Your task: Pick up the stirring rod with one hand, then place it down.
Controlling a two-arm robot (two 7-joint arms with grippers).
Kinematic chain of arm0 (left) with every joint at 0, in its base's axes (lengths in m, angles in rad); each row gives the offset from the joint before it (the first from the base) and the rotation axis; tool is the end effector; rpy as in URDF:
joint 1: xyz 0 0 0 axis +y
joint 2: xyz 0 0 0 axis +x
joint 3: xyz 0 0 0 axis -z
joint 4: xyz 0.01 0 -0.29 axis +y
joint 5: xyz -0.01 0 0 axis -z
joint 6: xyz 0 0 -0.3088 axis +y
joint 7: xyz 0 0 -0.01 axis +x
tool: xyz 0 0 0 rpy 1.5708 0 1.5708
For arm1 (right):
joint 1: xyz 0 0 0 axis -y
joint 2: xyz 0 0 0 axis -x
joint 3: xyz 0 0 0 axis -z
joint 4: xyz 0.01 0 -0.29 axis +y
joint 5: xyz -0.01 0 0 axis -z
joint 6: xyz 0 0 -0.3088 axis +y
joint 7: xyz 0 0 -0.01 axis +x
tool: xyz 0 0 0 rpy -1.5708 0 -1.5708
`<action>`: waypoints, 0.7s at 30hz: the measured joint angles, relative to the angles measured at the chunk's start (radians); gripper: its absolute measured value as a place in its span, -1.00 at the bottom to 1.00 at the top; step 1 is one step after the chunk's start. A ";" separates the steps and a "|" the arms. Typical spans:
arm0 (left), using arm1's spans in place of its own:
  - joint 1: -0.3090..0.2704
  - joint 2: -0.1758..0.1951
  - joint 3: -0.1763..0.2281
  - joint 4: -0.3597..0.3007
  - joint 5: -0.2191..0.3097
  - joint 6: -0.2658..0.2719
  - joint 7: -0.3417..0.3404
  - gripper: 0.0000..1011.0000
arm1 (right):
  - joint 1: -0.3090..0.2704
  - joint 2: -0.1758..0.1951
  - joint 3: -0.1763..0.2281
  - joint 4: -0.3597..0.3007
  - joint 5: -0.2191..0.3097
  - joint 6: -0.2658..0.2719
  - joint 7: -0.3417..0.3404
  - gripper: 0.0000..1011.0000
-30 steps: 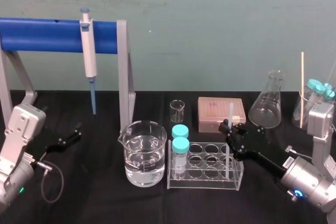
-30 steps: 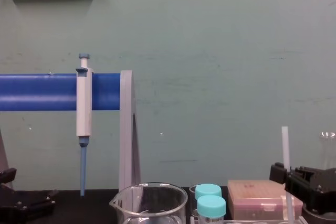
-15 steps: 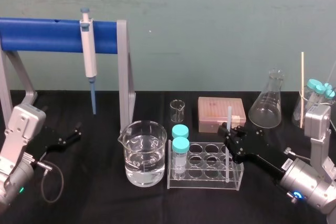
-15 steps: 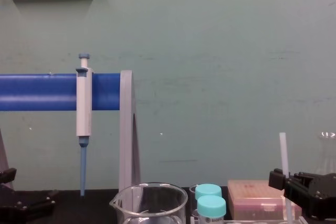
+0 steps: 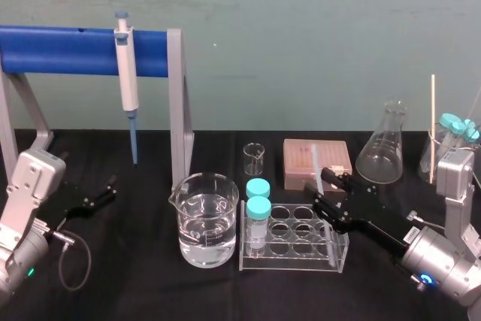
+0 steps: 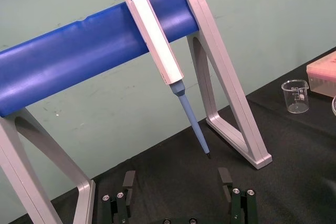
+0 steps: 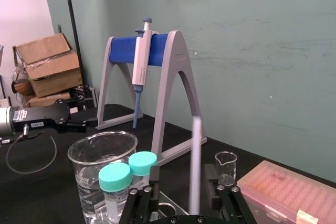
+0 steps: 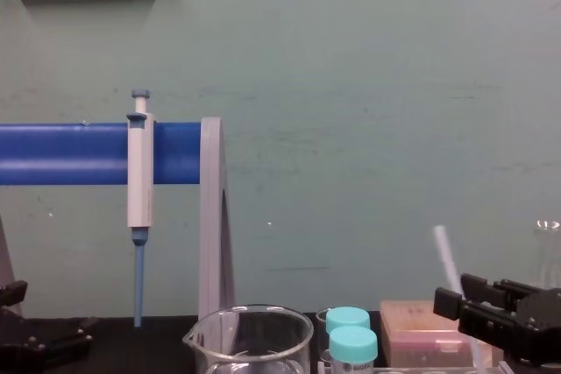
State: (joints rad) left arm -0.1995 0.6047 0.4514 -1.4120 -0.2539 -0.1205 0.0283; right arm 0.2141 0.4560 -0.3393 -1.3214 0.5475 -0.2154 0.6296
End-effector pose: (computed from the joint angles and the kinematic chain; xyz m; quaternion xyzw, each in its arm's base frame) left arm 0.3581 0.0827 -0.3023 0.1415 -0.1325 0.5799 0.7913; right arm 0.3738 -0.0721 -0.3117 0.0324 -0.0112 -0.3731 0.9272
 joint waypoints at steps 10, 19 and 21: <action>0.000 0.000 0.000 0.000 0.000 0.000 0.000 0.98 | 0.000 0.000 0.000 0.000 0.001 -0.001 0.000 0.63; 0.000 0.000 0.000 0.000 0.000 0.000 0.000 0.98 | -0.009 -0.004 0.038 -0.040 -0.012 -0.015 -0.063 0.98; 0.000 0.000 0.000 0.000 0.000 0.000 0.000 0.98 | -0.021 -0.008 0.067 -0.067 -0.036 -0.024 -0.125 0.98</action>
State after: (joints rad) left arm -0.1995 0.6047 0.4514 -1.4120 -0.2539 -0.1205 0.0283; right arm 0.1932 0.4475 -0.2719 -1.3885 0.5115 -0.2390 0.5050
